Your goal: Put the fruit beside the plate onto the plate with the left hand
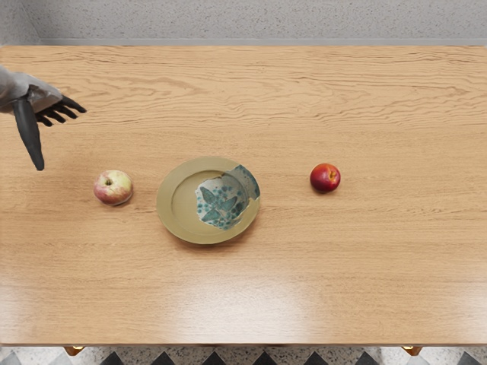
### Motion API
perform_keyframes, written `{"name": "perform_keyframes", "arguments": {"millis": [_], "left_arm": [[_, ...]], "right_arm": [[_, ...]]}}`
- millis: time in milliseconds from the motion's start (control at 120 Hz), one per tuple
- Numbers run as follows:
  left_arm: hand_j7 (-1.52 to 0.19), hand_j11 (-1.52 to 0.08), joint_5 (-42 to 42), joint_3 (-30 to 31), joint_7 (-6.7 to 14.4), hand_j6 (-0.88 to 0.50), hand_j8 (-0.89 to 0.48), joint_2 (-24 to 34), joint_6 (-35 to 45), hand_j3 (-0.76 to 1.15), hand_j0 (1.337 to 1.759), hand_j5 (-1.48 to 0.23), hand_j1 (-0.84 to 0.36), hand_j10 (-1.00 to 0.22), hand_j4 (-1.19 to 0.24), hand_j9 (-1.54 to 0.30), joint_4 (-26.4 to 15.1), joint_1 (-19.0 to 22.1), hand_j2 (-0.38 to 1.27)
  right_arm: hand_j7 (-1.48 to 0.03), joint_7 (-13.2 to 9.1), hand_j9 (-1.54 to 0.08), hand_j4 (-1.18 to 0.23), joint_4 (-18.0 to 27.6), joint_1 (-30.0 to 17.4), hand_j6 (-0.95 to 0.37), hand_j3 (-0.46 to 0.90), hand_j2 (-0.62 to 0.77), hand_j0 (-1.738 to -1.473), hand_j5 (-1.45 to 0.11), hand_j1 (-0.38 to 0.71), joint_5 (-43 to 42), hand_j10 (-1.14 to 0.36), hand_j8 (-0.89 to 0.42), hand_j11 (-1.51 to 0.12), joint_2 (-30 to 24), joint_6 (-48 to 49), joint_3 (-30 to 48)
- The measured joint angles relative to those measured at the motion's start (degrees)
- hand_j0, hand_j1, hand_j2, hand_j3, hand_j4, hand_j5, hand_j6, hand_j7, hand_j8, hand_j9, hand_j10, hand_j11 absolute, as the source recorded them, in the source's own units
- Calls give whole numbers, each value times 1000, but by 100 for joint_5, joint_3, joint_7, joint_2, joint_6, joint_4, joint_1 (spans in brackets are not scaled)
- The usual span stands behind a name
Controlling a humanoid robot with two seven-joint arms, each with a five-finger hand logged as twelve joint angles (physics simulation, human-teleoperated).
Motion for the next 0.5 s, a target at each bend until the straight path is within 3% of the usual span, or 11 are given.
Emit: {"name": "perform_keyframes", "arguments": {"millis": [267,350,417,500], "left_arm": [[-1,-1,54,41,2,-2,-2,-63,0,0,1658,-1,348,-2,-2,-1,1,14,0],[-1,-1,113,-16,15,-2,-2,-376,0,0,1658,-1,348,-2,-2,-1,38,-12,0],[-1,-1,122,225,27,-2,-2,-525,0,0,1658,-1,348,-1,-2,-1,37,-544,0],[-1,-1,1,971,18,-1,-1,-1455,1,0,1658,-1,348,-1,-1,-1,-332,-1041,0]], "right_arm": [[-20,0,-20,-15,2,86,-15,0,-3,-1658,-20,-331,20,-15,-15,-20,0,-16,-48],[-20,0,-20,-15,2,90,-15,0,-3,-1658,-20,-331,20,-15,-15,-20,0,-17,-51],[-20,0,-20,-15,2,92,-15,0,-3,-1658,-20,-331,21,-15,-15,-20,0,-18,-52],[-20,0,-20,-15,2,93,-15,0,-3,-1658,-20,-331,21,-15,-15,-20,0,-18,-53]]}}
